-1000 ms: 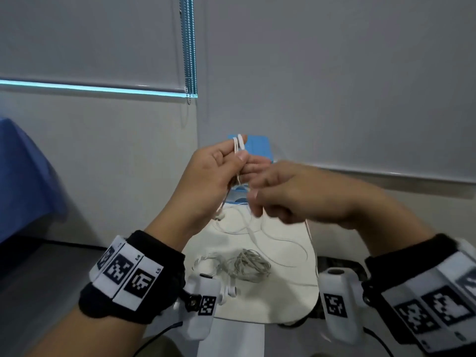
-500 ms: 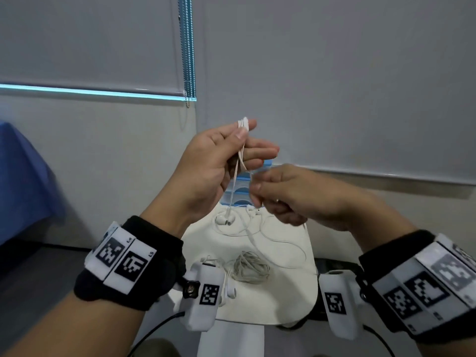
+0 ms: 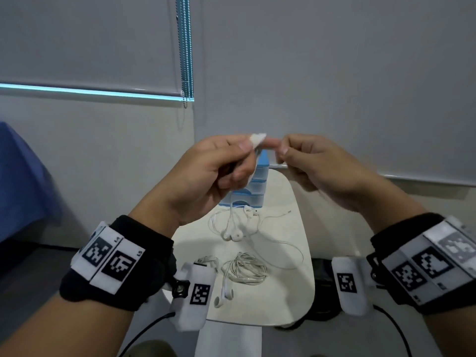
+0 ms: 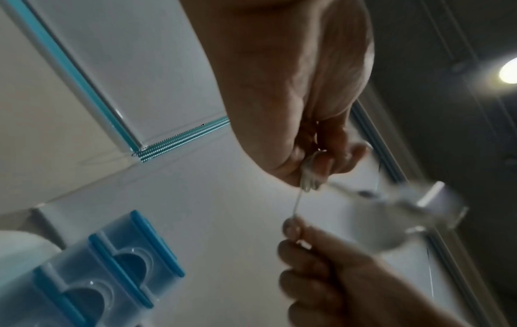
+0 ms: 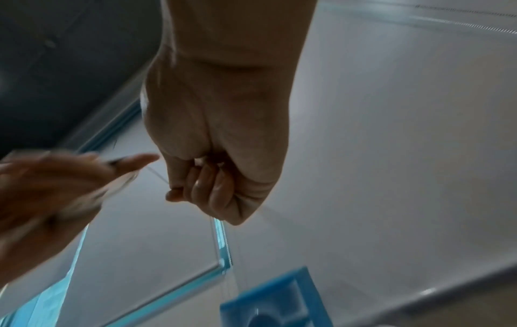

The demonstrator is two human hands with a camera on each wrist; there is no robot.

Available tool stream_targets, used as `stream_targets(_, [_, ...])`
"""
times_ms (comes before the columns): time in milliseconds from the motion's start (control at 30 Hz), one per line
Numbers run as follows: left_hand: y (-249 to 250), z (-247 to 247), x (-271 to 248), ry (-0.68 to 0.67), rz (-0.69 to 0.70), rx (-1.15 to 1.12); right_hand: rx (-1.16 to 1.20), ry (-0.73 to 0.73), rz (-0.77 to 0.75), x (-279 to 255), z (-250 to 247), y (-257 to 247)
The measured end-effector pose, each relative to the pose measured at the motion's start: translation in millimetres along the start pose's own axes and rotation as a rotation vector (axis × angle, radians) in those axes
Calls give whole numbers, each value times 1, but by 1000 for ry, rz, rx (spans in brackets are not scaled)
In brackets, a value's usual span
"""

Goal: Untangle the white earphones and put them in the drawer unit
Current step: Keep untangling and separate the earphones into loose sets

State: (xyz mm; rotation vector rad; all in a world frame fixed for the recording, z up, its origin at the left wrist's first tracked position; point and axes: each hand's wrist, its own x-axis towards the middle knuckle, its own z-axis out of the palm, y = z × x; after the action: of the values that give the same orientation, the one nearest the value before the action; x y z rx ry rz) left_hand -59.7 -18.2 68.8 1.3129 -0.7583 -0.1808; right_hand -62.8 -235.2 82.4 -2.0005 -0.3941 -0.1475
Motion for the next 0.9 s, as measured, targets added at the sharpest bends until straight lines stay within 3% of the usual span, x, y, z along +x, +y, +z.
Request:
stream_targets(133, [-1,4,7,185,93,-122,-96,-202,37,-10,22,11])
stream_targets(200, [-6,5,10,254,99,-11,-251,-312,-2,-14,28,2])
stream_targets(267, [-12,4,10,283,76,240,-409,-362,-55,-16,27,-13])
stream_targets(333, [-16,1,8,255,32,453,-431,-308,-97,-16,19,-28])
stream_targets(400, [-19,0,5,199,14,505,-390,-203,-162,-13,10,-35])
stream_targets(533, [-19,5,-1,76,-25,359,-227,46,-244,-7,8,-25])
stream_targets(633, [-19,2,-2,9,9,154,-124,149,-242,-2,17,-6])
stream_targets(767, [-20,-2,0,75,80,30,-82,152,-226,-5,28,2])
stream_targets(900, [-22,2,2,122,172,-14,366,43,-57,-8,44,-11])
